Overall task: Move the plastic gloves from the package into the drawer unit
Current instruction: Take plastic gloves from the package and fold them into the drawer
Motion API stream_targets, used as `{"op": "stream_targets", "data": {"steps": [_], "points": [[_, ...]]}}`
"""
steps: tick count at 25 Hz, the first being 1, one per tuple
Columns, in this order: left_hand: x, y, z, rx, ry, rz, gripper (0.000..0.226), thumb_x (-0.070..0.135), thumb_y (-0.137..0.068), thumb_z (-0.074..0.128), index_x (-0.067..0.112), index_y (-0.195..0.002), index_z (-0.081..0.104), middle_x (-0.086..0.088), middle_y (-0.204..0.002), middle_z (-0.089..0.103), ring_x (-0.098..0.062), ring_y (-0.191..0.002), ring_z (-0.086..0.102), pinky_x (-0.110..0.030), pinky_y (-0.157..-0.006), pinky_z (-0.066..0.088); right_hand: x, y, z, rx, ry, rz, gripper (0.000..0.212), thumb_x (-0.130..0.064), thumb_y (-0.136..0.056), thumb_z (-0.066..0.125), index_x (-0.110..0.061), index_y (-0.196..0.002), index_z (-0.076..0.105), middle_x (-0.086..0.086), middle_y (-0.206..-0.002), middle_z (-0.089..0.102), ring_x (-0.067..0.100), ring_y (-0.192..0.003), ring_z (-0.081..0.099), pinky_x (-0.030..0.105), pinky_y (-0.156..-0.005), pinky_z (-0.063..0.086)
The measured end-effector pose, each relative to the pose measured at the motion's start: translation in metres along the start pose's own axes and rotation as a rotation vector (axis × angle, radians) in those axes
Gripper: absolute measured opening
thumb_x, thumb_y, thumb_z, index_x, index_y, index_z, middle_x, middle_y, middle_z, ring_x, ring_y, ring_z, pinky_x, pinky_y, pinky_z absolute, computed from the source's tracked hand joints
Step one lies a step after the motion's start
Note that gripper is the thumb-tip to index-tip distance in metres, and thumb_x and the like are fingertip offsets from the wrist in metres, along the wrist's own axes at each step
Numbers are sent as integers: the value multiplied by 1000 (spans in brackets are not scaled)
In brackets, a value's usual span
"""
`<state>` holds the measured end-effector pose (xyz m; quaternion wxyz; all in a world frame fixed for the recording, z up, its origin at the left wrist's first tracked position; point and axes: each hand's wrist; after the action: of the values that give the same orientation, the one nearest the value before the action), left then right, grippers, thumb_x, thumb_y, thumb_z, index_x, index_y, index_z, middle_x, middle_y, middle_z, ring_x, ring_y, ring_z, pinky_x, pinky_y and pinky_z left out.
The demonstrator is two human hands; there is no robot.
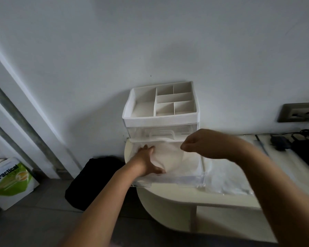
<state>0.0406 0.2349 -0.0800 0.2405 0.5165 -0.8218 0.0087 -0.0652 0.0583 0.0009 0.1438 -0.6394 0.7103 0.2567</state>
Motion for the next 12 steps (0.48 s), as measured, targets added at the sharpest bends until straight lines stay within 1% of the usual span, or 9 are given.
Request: {"op": "stream_targets", "data": {"steps": [1,2,4,6,7,8,9,11,12], "points": [[2,5,-2,22,21,17,95,34,-75,79,15,-150,23,-4,-155,24,-20,-141,26,-31,-114,26,7,6,-8,23,30,-10,31,-34,-95,49,-15,-111,68,-2,-112,65,16,-103,59,31,-94,45],[3,9,-5,46,54,30,87,30,-76,78,14,-147,30,-4,-152,32,-19,-137,34,-27,-110,29,16,9,-15,44,54,-8,27,-35,-94,51,-18,-101,70,-5,-102,68,13,-95,61,27,-88,46],[9,15,-9,119,115,50,61,23,-80,76,14,-134,50,-3,-138,52,-16,-123,50,-24,-103,38,41,16,-27,82,104,31,24,-34,-93,53,-21,-78,67,-9,-79,67,6,-75,62,18,-70,45],[17,23,-12,242,112,102,23,24,-85,71,11,-104,68,-2,-110,69,-13,-99,63,-24,-88,48,68,23,-34,91,185,101,28,-35,-93,53,-22,-68,60,-8,-67,61,3,-63,58,15,-60,38],[23,27,-12,306,102,129,19,27,-87,68,8,-88,70,-3,-94,72,-15,-88,66,-27,-80,51,84,29,-37,82,231,138,30,-37,-93,53,-22,-68,59,-8,-66,59,2,-61,55,15,-59,37],[30,30,-11,364,99,154,27,31,-88,66,5,-78,67,-4,-83,71,-17,-81,66,-30,-75,51,100,34,-38,64,277,183,30,-39,-93,52,-22,-70,59,-8,-68,58,2,-61,53,14,-59,37],[36,32,-9,414,100,183,33,34,-88,64,5,-74,65,-4,-77,70,-18,-78,65,-33,-74,51,115,38,-38,43,318,231,29,-41,-94,51,-21,-76,62,-8,-73,59,2,-64,53,14,-59,38],[53,36,-4,488,126,281,32,38,-88,64,9,-75,66,1,-79,69,-15,-81,64,-33,-77,50,145,47,-37,-19,379,350,31,-42,-95,47,-17,-99,64,-5,-93,62,4,-79,56,14,-65,40],[64,38,-1,497,151,349,28,38,-87,64,11,-77,67,3,-83,69,-13,-83,64,-31,-79,50,161,52,-36,-64,399,412,35,-41,-97,45,-14,-111,61,-1,-107,62,8,-90,57,16,-74,42]]}}
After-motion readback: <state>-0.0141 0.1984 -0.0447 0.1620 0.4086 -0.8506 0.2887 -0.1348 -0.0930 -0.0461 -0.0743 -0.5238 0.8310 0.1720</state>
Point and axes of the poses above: each hand's wrist, its own y-axis away from the middle knuckle, its own z-axis out of the palm, x = y × z
